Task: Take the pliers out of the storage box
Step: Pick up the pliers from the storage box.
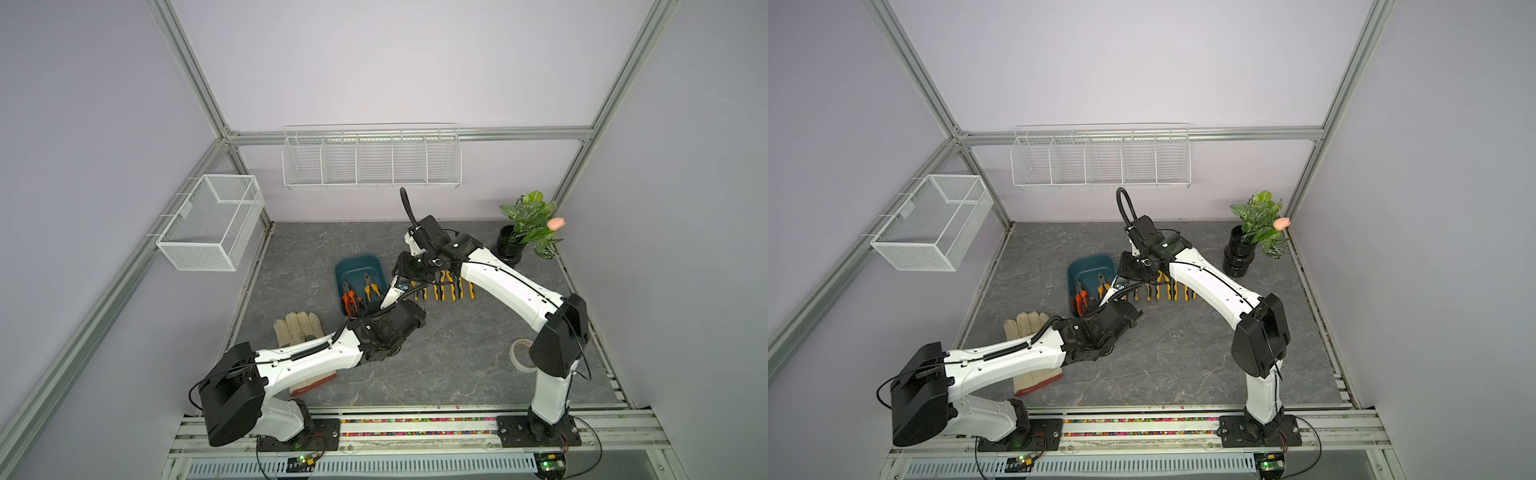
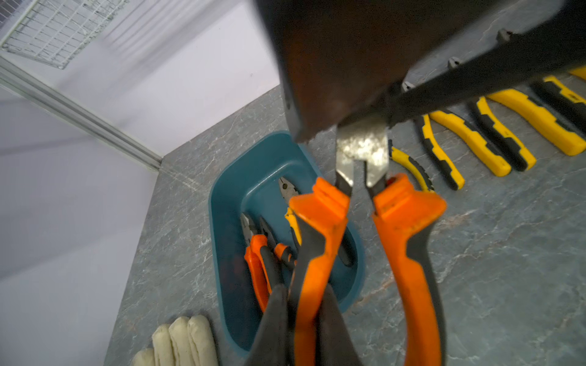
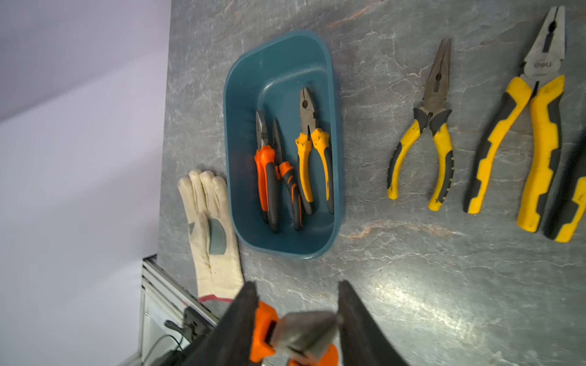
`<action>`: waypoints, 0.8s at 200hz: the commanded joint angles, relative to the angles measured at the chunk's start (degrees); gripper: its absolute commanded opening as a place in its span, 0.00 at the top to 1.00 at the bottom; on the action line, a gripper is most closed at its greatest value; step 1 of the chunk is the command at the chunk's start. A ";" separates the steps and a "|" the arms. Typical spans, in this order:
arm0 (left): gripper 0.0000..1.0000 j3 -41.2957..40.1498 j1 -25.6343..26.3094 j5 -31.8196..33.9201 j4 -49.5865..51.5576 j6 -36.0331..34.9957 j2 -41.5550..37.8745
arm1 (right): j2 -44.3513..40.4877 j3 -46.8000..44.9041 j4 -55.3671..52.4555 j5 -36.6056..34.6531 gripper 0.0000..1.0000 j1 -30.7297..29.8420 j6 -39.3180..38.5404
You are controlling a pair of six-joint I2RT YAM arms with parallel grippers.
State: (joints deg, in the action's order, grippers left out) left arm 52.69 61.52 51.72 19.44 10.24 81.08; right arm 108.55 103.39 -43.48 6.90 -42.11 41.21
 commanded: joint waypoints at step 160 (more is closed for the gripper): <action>1.00 4.95 0.62 9.98 -0.25 3.97 1.45 | -4.43 -8.51 4.87 -0.62 0.93 -1.42 6.10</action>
State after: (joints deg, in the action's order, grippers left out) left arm 54.81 62.33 55.48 22.20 10.81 83.96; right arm 105.95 96.75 -35.55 4.78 -42.17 48.60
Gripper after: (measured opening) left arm 0.131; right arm 0.186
